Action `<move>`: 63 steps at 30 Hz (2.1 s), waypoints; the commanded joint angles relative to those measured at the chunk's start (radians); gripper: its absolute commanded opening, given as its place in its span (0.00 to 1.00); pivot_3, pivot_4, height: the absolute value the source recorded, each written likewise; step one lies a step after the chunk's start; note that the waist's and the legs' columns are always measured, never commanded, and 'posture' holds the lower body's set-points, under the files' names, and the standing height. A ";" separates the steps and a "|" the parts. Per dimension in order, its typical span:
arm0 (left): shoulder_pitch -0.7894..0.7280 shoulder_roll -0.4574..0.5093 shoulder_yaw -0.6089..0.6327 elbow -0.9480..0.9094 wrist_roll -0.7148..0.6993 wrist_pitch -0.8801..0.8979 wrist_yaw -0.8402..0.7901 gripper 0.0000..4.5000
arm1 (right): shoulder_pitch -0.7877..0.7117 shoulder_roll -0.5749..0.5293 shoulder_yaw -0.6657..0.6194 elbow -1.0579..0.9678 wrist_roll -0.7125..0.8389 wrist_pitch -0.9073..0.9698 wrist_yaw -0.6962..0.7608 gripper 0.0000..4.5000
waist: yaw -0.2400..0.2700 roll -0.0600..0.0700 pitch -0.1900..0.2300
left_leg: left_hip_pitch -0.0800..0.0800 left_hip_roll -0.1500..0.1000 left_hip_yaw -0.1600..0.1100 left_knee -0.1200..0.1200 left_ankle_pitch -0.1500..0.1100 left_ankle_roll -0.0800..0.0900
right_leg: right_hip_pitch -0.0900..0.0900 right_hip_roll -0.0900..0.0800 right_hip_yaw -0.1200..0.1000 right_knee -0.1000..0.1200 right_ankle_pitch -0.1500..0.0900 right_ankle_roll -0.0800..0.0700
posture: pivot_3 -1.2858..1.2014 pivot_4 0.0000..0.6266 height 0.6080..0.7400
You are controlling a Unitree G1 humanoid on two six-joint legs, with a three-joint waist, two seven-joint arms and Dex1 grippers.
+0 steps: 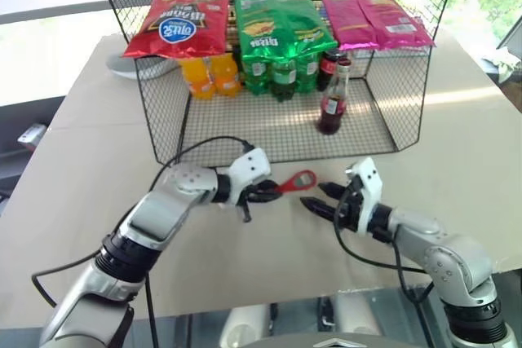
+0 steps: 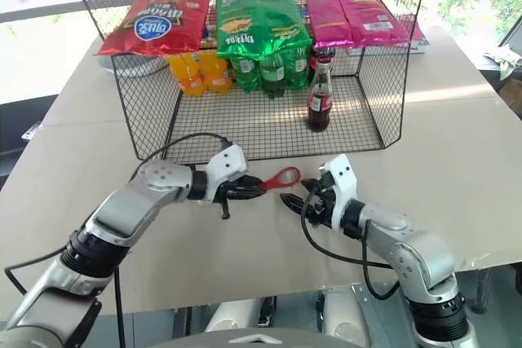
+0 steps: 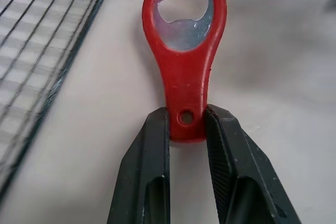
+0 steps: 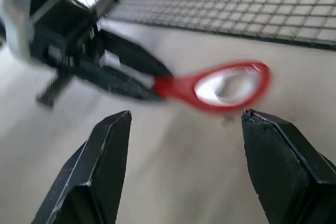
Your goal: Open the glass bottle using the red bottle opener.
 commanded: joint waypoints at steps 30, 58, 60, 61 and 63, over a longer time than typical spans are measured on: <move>0.084 -0.073 0.099 -0.056 0.023 -0.331 0.024 0.09 | -0.143 0.101 -0.117 0.096 0.248 0.073 -0.141 0.01 | -0.003 0.001 0.000 | 0.001 0.000 0.001 -0.001 -0.001 0.002 | 0.000 0.003 0.000 0.001 0.000 0.000 | 0.52 0.24 1.00; -0.026 0.006 0.348 -0.039 -0.534 0.239 -0.128 0.39 | -0.162 -0.090 -0.037 0.077 0.214 0.012 0.062 0.00 | -0.018 0.001 0.001 | 0.002 0.001 0.000 -0.001 -0.001 0.002 | 0.000 0.006 0.000 0.001 0.000 0.000 | 0.52 0.24 1.00; -0.071 0.023 0.364 0.005 -0.563 0.284 -0.132 0.39 | -0.161 -0.134 -0.029 0.073 0.201 -0.021 0.126 0.00 | -0.019 0.001 0.001 | 0.002 0.001 0.000 -0.001 -0.001 0.002 | 0.000 0.006 0.000 0.001 0.000 0.000 | 0.52 0.24 1.00; -0.094 0.024 0.370 0.022 -0.582 0.309 -0.134 0.39 | -0.164 -0.160 -0.018 0.073 0.190 -0.036 0.160 0.00 | -0.019 0.001 0.001 | 0.002 0.001 0.001 -0.001 -0.001 0.002 | 0.000 0.006 0.000 0.001 0.000 0.000 | 0.52 0.24 1.00; -0.128 0.022 0.356 0.028 -0.609 0.349 -0.141 0.39 | -0.178 -0.202 0.012 0.075 0.159 -0.065 0.223 0.00 | -0.021 0.001 0.001 | 0.002 0.001 0.001 0.000 -0.001 0.002 | 0.000 0.006 0.000 0.001 0.000 0.000 | 0.52 0.24 1.00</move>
